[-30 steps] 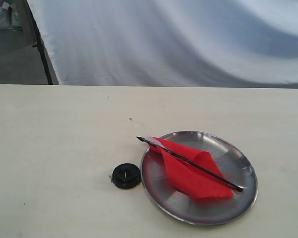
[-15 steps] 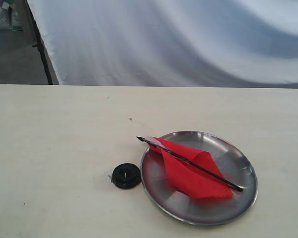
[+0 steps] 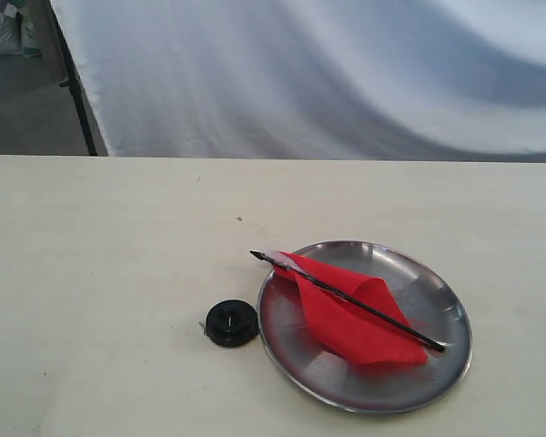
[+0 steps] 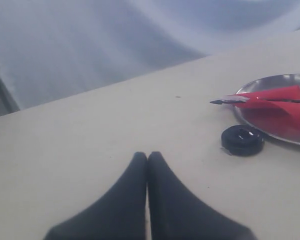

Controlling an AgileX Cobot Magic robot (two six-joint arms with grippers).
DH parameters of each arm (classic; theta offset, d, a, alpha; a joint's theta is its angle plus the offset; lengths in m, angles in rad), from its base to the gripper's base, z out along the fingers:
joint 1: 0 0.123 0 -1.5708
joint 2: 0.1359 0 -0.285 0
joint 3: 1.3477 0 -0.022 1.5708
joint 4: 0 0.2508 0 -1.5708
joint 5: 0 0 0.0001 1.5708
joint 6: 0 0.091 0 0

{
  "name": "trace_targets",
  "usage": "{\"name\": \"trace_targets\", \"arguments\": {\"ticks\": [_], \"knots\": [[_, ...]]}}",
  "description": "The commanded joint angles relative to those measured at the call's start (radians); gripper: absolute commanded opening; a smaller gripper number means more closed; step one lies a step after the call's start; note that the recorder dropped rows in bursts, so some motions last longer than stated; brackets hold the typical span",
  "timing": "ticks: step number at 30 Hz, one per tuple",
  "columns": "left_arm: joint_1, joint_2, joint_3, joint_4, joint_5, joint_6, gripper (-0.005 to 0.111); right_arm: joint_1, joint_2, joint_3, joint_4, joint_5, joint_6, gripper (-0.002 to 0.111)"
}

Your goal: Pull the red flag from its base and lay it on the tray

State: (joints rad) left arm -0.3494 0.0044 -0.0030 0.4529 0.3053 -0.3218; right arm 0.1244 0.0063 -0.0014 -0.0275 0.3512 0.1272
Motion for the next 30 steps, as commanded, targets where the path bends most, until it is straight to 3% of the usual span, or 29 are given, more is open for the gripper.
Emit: {"name": "trace_targets", "arguments": {"ticks": [1,8,10,13,18,24,30], "knots": [[0.055,-0.004,0.003,0.01,-0.008,-0.009,0.0,-0.002,-0.006,0.001,-0.01,-0.006,-0.001,0.0],[0.071,-0.004,0.003,-0.045,-0.008,-0.009,0.0,-0.002,-0.006,0.001,-0.01,-0.006,-0.001,0.0],[0.071,-0.004,0.003,-0.127,-0.008,-0.009,0.0,-0.002,-0.006,0.001,-0.01,-0.006,-0.001,0.0],[0.071,-0.004,0.003,-0.367,-0.008,-0.009,0.0,-0.002,-0.006,0.001,-0.01,-0.006,-0.001,0.0],[0.085,-0.004,0.003,-0.405,-0.008,-0.009,0.0,-0.002,-0.006,0.001,-0.01,-0.006,-0.001,0.0],[0.3,-0.004,0.003,-0.405,-0.008,-0.009,0.0,-0.002,-0.006,0.001,-0.01,-0.006,-0.001,0.0],[0.459,-0.004,0.003,-0.405,-0.008,-0.009,0.0,-0.002,-0.006,0.001,-0.01,-0.006,-0.001,0.0]]}}
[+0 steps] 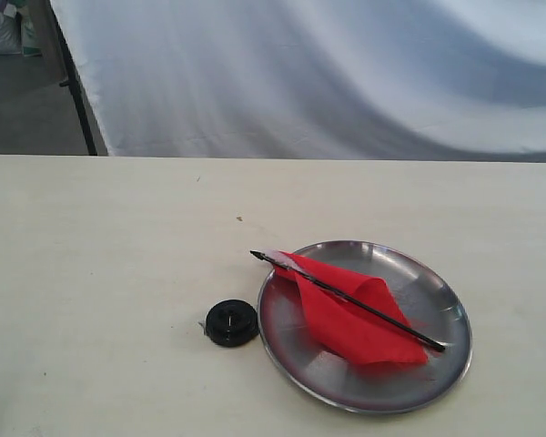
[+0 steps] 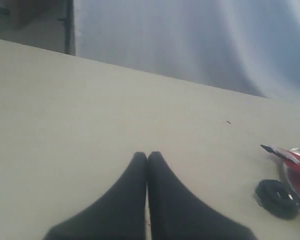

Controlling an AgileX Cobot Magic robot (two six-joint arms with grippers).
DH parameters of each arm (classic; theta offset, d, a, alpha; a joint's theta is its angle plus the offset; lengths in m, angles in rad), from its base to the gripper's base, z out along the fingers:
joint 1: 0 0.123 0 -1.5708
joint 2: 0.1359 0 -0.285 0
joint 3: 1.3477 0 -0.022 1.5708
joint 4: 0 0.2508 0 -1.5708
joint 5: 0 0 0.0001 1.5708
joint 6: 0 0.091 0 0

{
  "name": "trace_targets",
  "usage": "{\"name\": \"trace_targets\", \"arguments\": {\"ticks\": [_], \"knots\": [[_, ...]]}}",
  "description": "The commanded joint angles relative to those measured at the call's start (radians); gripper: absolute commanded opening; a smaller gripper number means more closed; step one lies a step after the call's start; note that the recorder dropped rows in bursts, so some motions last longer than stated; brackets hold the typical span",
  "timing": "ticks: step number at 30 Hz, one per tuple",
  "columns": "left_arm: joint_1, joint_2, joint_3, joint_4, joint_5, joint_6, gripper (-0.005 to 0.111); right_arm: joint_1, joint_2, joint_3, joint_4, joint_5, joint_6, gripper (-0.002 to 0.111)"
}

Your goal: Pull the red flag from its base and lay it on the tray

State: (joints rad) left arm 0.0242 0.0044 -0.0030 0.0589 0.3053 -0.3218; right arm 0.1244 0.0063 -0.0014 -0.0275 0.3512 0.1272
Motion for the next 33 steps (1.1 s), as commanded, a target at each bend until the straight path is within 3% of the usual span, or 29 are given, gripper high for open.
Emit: {"name": "trace_targets", "arguments": {"ticks": [1,2,5,27,33], "knots": [[0.105,-0.004,0.003,-0.011,-0.008,-0.009,0.0,-0.002,-0.006,0.001,-0.01,-0.006,-0.001,0.0],[0.145,-0.004,0.003,-0.011,-0.008,-0.009,0.0,-0.002,-0.006,0.001,-0.01,-0.006,-0.001,0.0],[0.183,-0.004,0.003,-0.011,-0.008,-0.009,0.0,-0.002,-0.006,0.001,-0.01,-0.006,-0.001,0.0],[0.183,-0.004,0.003,-0.016,-0.008,-0.006,0.0,-0.002,-0.006,0.001,-0.01,-0.006,-0.001,0.0],[0.183,-0.004,0.003,-0.001,0.012,0.178,0.0,-0.002,-0.006,0.001,-0.01,-0.006,-0.001,0.0]]}}
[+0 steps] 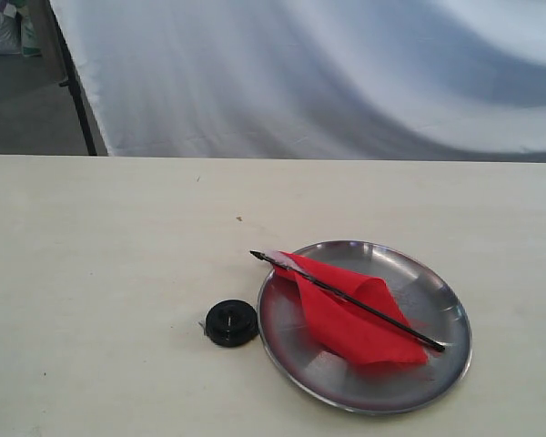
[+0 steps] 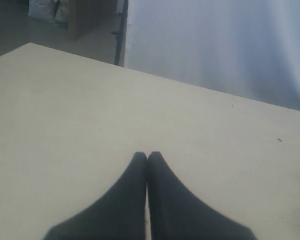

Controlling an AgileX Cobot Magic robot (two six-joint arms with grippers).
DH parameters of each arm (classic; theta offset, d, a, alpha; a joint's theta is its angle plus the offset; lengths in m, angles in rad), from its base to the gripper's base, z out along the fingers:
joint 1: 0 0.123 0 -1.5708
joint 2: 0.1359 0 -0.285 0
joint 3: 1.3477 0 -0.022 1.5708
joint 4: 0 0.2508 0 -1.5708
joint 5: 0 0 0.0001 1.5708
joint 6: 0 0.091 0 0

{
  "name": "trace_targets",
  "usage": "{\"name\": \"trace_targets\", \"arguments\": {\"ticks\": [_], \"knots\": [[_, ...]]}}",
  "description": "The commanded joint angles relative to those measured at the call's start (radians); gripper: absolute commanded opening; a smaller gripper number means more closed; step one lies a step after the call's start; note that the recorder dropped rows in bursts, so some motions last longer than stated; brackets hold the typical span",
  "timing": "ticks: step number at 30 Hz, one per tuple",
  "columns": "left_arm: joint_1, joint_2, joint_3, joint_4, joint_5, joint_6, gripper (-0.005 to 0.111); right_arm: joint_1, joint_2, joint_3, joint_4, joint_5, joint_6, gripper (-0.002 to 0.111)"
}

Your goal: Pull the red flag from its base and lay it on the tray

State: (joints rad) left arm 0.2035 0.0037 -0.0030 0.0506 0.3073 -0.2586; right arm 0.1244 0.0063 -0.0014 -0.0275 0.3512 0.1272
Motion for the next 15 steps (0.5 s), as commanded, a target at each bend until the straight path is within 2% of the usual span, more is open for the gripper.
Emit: {"name": "trace_targets", "arguments": {"ticks": [1,5,15], "knots": [[0.004,-0.004,0.003,0.007,0.012,0.148,0.0,-0.002,-0.006,0.001,-0.01,-0.006,-0.001,0.0],[0.004,-0.004,0.003,0.007,0.012,0.228,0.0,-0.002,-0.006,0.001,-0.01,-0.006,-0.001,0.0],[0.004,-0.004,0.003,0.007,0.012,0.228,0.0,-0.002,-0.006,0.001,-0.01,-0.006,-0.001,0.0]]}}
